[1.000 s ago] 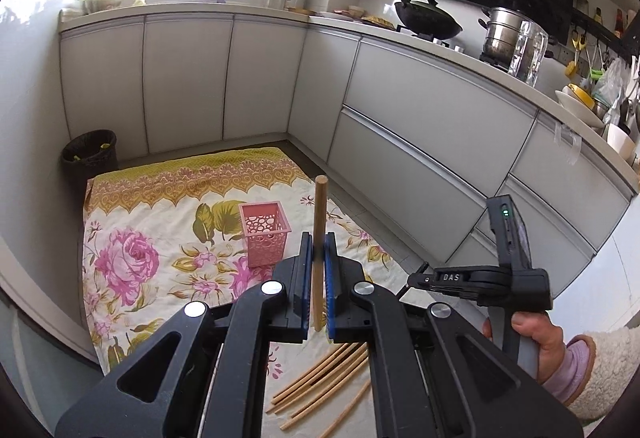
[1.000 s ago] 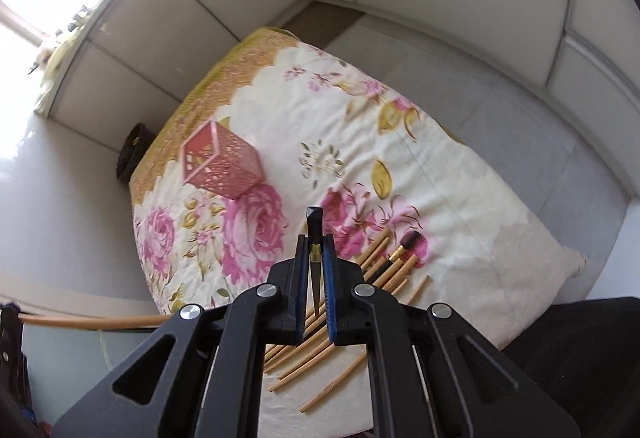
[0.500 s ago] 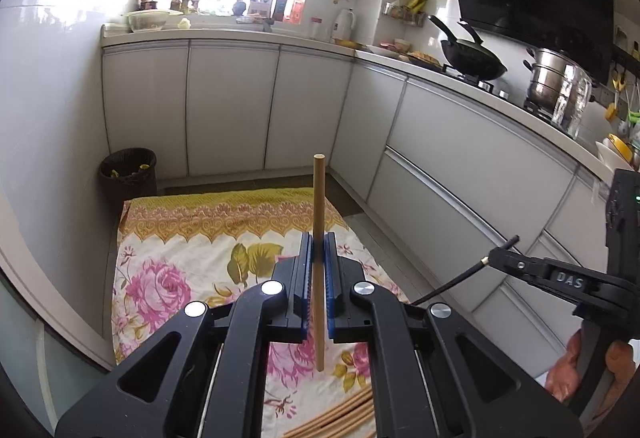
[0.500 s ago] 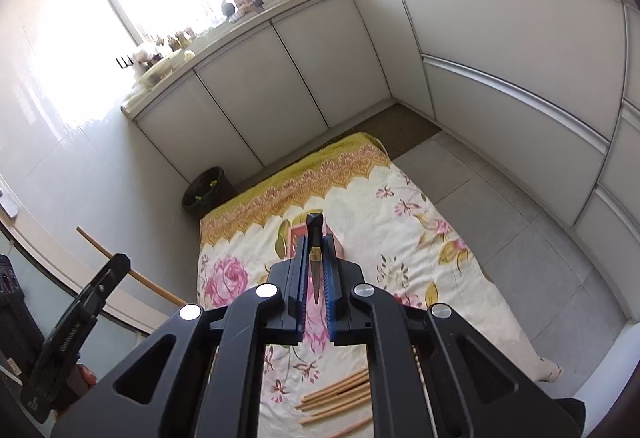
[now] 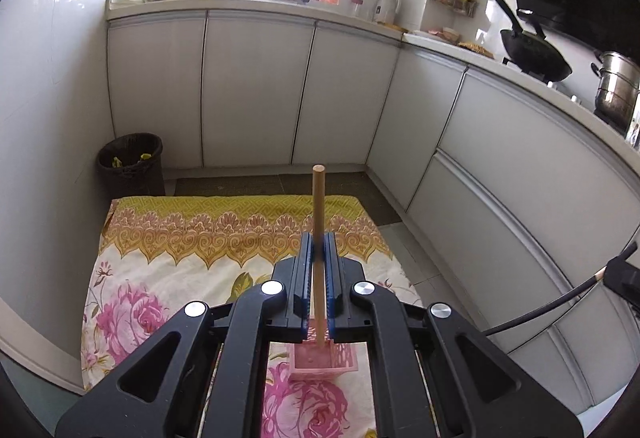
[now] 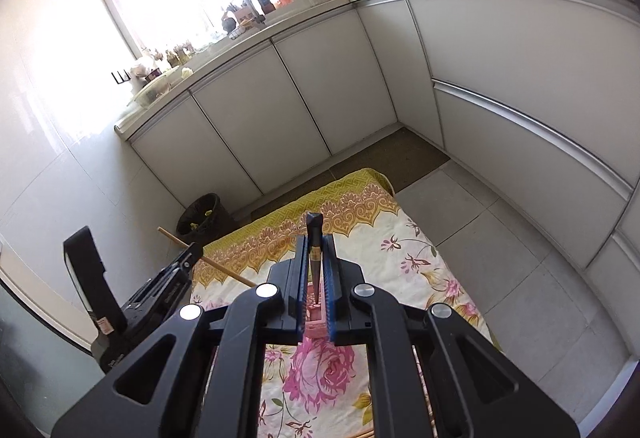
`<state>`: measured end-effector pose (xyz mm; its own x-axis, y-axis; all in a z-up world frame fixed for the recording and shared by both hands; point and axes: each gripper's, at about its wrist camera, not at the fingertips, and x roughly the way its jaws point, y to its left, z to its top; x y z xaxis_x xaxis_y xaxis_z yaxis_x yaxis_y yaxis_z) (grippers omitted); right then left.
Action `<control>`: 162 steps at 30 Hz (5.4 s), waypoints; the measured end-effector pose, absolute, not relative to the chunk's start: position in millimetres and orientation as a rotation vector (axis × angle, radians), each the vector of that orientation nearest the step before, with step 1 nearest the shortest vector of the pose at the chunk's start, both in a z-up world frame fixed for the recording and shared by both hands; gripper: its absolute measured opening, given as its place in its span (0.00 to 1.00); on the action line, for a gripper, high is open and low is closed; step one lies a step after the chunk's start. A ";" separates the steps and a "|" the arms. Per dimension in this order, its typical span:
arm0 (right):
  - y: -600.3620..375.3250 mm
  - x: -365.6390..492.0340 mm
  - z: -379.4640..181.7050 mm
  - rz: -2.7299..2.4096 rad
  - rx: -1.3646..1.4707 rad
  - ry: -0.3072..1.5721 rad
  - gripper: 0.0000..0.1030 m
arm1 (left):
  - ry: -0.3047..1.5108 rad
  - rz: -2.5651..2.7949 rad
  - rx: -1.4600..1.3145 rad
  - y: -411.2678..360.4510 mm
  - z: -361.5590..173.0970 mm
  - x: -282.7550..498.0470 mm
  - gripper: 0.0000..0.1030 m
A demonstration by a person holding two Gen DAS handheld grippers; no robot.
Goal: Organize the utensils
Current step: 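Insert the left tool's chopstick into the pink cup while the right tool carries its chopstick over, then lower the black-tipped chopstick into the pink cup and open the right tool, then move both tools back to the chopstick bundle, then grasp a wooden chopstick with the left tool while the right tool grasps another, then insert the left tool's chopstick into the pink cup while the right tool lifts its chopstick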
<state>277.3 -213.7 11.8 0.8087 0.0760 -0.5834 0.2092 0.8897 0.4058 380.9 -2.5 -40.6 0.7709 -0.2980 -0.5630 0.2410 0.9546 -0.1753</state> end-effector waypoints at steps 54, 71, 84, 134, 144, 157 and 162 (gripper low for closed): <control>-202.3 253.6 43.3 -0.268 0.317 0.485 0.93 | 0.418 -0.252 -0.272 61.4 40.7 223.2 0.80; -301.1 92.5 37.8 -0.427 0.471 0.520 0.93 | 0.783 -0.464 0.098 -45.9 -33.7 209.8 0.91; -328.4 41.4 -58.1 -0.399 0.586 0.768 0.93 | 1.185 -0.554 0.584 -153.1 -200.1 235.6 0.83; -263.7 127.8 -196.2 -0.290 0.669 1.239 0.92 | 1.272 -0.643 0.467 -125.8 -244.7 275.0 0.08; -246.6 152.9 -266.1 -0.292 1.018 1.412 0.41 | 1.024 -0.579 0.263 -16.5 -138.6 254.3 0.06; -250.7 179.6 -284.4 -0.512 0.948 1.449 0.14 | 0.865 -0.637 0.144 16.9 -86.7 234.6 0.06; -246.6 188.0 -291.5 -0.558 0.937 1.468 0.13 | 0.836 -0.638 0.108 26.8 -77.3 234.0 0.06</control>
